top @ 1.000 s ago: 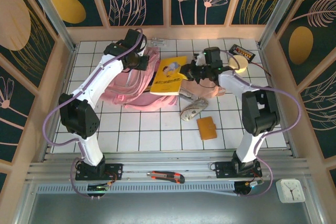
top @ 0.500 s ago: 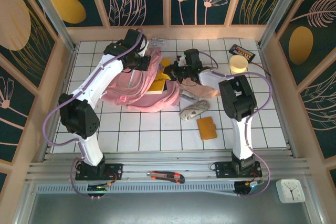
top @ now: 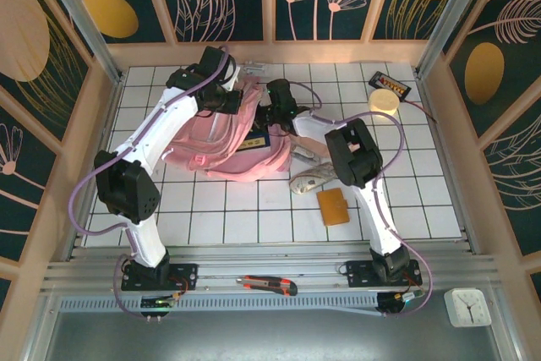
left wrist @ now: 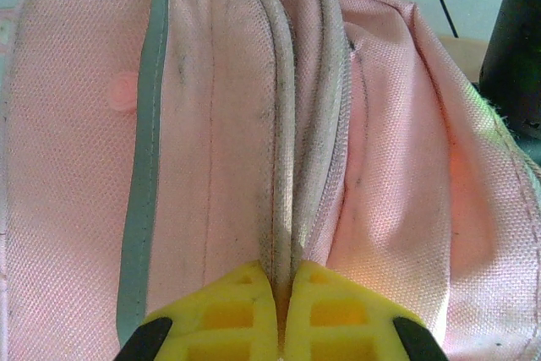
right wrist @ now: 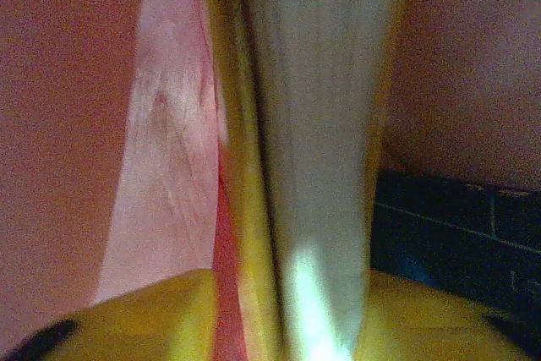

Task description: Pack the student bag

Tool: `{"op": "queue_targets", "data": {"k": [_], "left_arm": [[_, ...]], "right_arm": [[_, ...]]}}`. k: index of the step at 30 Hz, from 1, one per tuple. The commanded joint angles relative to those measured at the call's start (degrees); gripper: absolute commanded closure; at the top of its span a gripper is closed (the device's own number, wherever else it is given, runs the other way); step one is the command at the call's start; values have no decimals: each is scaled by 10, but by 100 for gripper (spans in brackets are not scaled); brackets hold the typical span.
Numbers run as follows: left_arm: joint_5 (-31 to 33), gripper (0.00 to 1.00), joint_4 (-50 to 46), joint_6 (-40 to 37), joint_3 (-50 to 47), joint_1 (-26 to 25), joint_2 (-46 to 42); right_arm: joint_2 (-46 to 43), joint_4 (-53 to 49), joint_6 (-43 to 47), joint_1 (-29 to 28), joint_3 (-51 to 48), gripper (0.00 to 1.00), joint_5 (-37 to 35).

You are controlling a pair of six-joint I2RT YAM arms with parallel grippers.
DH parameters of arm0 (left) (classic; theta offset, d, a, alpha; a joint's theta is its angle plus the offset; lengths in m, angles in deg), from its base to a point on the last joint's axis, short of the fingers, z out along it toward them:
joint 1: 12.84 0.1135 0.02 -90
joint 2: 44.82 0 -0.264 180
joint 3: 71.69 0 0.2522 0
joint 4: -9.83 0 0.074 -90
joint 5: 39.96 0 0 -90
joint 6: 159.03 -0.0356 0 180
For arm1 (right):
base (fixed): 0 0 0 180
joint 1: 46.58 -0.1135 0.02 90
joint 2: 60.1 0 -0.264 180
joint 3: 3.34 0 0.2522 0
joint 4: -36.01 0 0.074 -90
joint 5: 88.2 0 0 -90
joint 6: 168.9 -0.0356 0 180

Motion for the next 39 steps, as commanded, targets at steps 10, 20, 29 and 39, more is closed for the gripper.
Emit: {"op": "queue_targets", "data": {"k": [10, 20, 29, 39], "left_arm": [[-11, 100, 62, -1, -10, 7, -29], [23, 2, 80, 86, -100, 15, -76], [-4, 1, 107, 228, -315, 92, -187], [-121, 1, 223, 329, -508, 196, -305]], "right_arm": [[-253, -147, 96, 80, -186, 33, -50], [-419, -300, 164, 118, -311, 17, -105], [-346, -343, 221, 52, -284, 16, -52], [-269, -281, 197, 29, -271, 21, -77]]}}
